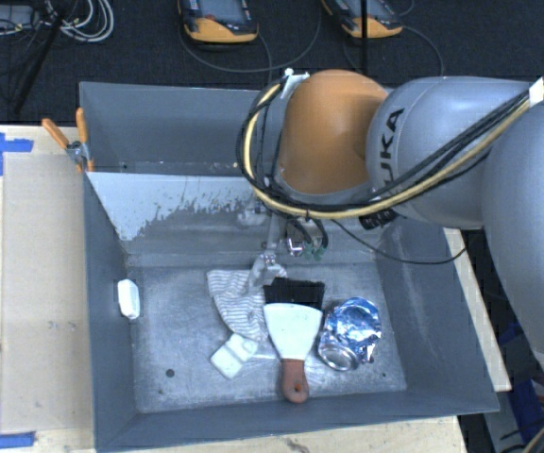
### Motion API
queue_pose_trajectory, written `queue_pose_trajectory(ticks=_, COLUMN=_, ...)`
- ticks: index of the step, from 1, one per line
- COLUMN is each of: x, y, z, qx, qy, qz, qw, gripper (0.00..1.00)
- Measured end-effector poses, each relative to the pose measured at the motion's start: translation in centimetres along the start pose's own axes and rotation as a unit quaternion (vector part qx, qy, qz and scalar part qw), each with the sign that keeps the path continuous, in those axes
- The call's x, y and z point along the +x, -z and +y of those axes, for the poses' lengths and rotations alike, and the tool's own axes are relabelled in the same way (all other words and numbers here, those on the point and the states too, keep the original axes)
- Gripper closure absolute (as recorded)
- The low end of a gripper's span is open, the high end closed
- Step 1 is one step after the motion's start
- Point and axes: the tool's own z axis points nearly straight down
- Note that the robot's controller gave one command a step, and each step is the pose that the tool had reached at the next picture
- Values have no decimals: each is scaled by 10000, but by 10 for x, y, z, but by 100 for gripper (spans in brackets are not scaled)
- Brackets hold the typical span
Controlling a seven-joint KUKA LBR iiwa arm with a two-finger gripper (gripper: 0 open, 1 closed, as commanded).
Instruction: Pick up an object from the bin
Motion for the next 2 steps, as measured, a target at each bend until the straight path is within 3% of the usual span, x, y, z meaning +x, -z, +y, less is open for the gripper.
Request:
queue_pose_trajectory(ticks=1, x=0, y=-69, z=-10, qx=3, qy=186, qz=17, qw=9998, gripper=0)
queue_pose_trajectory(ticks=2, x=1, y=-83, z=-13, qx=4, qy=253, qz=29, qw=9997, gripper=0)
